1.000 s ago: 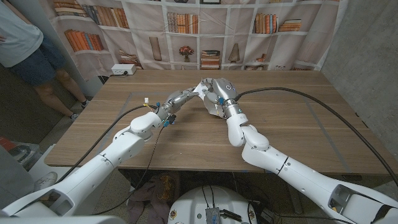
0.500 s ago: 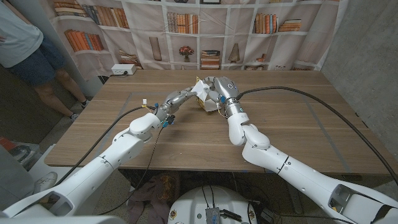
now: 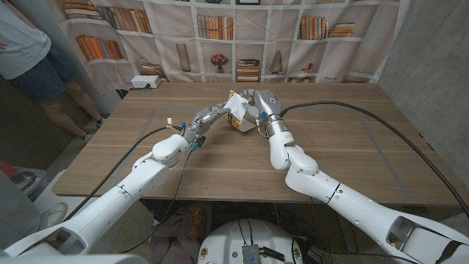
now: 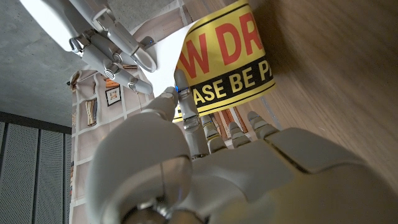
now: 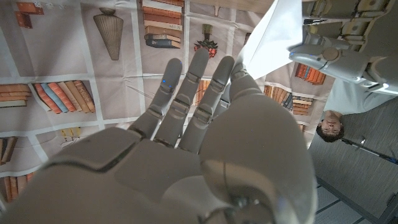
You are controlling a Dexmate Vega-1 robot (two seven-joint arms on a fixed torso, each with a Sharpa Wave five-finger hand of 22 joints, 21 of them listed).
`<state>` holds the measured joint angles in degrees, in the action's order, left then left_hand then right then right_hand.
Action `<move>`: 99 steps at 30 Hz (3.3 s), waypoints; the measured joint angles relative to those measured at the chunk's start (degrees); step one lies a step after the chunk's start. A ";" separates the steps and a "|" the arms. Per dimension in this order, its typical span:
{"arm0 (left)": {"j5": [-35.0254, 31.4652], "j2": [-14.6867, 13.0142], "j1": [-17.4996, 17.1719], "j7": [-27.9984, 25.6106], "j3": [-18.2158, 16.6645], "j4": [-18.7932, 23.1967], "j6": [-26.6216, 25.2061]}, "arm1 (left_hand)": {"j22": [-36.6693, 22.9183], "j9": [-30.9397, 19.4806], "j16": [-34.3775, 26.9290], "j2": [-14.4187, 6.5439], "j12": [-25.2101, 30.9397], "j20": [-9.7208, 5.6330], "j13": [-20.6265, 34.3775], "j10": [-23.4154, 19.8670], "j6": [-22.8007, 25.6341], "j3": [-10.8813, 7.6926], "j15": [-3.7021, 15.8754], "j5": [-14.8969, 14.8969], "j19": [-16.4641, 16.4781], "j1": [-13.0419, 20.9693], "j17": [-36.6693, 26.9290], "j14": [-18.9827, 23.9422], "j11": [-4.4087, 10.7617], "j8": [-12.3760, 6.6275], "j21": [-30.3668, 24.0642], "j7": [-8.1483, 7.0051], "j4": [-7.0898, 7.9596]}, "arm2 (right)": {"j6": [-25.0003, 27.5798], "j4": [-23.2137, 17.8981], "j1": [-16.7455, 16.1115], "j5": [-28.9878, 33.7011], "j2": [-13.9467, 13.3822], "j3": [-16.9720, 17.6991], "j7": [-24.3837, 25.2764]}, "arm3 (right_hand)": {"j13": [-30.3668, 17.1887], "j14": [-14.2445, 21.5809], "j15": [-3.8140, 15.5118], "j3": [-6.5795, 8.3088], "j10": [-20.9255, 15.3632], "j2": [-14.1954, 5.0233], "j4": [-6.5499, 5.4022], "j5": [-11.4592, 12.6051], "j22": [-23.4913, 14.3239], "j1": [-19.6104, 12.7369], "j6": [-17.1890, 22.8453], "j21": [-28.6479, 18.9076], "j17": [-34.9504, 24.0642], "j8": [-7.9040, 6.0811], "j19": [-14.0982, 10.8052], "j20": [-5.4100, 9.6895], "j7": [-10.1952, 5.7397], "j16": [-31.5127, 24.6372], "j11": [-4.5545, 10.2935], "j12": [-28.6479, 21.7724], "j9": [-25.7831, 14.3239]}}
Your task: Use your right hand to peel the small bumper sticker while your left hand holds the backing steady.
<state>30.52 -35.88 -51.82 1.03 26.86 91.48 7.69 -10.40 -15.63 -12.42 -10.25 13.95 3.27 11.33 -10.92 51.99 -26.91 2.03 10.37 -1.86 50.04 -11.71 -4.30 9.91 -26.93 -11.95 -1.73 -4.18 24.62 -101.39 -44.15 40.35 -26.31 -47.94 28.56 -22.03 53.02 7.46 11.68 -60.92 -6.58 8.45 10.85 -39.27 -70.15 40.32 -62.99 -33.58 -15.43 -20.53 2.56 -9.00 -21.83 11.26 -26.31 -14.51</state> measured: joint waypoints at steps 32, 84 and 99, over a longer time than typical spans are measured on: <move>-0.09 0.49 -0.46 -0.44 -0.59 -0.85 1.53 | 0.00 -0.49 0.34 0.00 -0.45 -0.31 -0.01 -0.32 0.09 -0.95 0.00 -0.02 -0.32 0.00 0.27 0.00 0.32 -0.22 0.00 0.11 -0.16 | 4.40 1.68 1.42 -2.89 1.08 1.22 0.65 | 0.30 0.61 0.19 0.00 -0.43 0.30 0.00 -0.01 0.52 -0.30 0.21 -0.83 0.13 0.00 0.00 0.00 0.21 0.62 0.21 0.44 0.01; -0.25 0.31 -2.84 -3.32 -1.76 0.35 3.25 | 0.00 -0.32 0.77 0.67 -1.31 -0.50 -0.01 -0.39 0.09 -2.22 0.00 -0.02 -0.10 -0.68 0.25 0.00 0.85 -0.20 0.00 0.11 -0.01 | 11.67 4.07 3.56 -8.26 1.24 4.00 3.64 | 0.38 1.13 0.32 0.00 -1.07 0.53 0.00 -0.01 1.06 -0.53 0.51 -2.16 0.12 0.00 0.00 -0.01 0.52 0.87 0.06 0.88 0.02; -0.27 -0.56 -5.57 -5.52 -4.28 2.35 4.36 | -0.01 -0.05 0.77 0.67 -1.33 -0.50 -0.01 -0.39 0.42 -2.21 0.00 -0.02 -0.10 -0.67 0.24 0.00 0.84 0.10 0.00 -0.22 -0.01 | 15.05 3.72 4.20 -10.63 0.73 5.28 7.24 | 0.38 1.13 0.32 0.00 -1.05 0.53 0.00 -0.01 1.33 -0.53 0.51 -2.16 0.12 0.00 -0.01 0.00 0.51 1.06 0.03 0.89 0.02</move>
<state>30.26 -36.44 -57.39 -4.49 22.58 93.83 12.06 -10.40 -15.68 -11.65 -9.58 12.63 2.77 11.31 -11.32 52.41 -29.12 2.03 10.35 -1.96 49.37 -11.47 -4.31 10.75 -26.83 -11.95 -1.95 -4.19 39.67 -97.67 -39.94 29.72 -25.58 -42.66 35.81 -21.66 54.16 7.78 11.69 -61.97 -6.05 8.45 10.85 -37.94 -70.68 40.84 -65.14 -33.46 -15.43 -20.53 2.56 -8.49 -20.77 11.29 -25.43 -14.49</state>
